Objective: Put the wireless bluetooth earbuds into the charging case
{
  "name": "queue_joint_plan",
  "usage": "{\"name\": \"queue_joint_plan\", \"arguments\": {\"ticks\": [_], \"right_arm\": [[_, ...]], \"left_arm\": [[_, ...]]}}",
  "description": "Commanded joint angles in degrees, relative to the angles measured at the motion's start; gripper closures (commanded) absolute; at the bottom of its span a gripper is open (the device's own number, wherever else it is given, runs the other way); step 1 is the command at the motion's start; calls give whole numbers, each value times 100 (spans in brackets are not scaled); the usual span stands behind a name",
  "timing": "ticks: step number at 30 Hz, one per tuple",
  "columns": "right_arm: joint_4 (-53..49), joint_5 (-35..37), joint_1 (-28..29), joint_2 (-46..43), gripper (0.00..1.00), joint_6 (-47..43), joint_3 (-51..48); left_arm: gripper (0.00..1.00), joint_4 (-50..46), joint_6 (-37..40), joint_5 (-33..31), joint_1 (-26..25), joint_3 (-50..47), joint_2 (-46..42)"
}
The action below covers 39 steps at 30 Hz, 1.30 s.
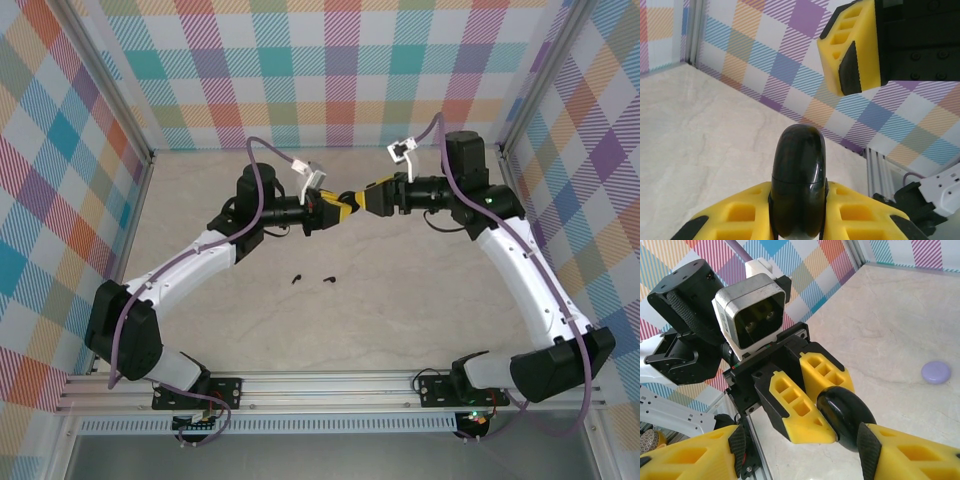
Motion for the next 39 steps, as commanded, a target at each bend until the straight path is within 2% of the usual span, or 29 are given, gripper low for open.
{"name": "queue_joint_plan", "arguments": {"ticks": [1,9,16,25,32,39], "right_arm": [[-252,67,25,-86,37,-227,-64],[-421,353,25,-41,37,-296,-104],[-434,169,58,50,37,-337,-91],[-553,314,168,177,36,-419,21],[-529,564,174,228,36,-319,67],[-490,1165,174,209,36,-178,68]], "left_arm": [[88,404,542,-52,-106,-108,-281],[88,743,574,-154,-151,-356,-480],[87,807,574,-125,-174,-392,-554],[87,868,530,5,-209,-357,-551],[87,860,573,157,-249,-340,-545],[87,728,661,200,-280,-312,-555]]}}
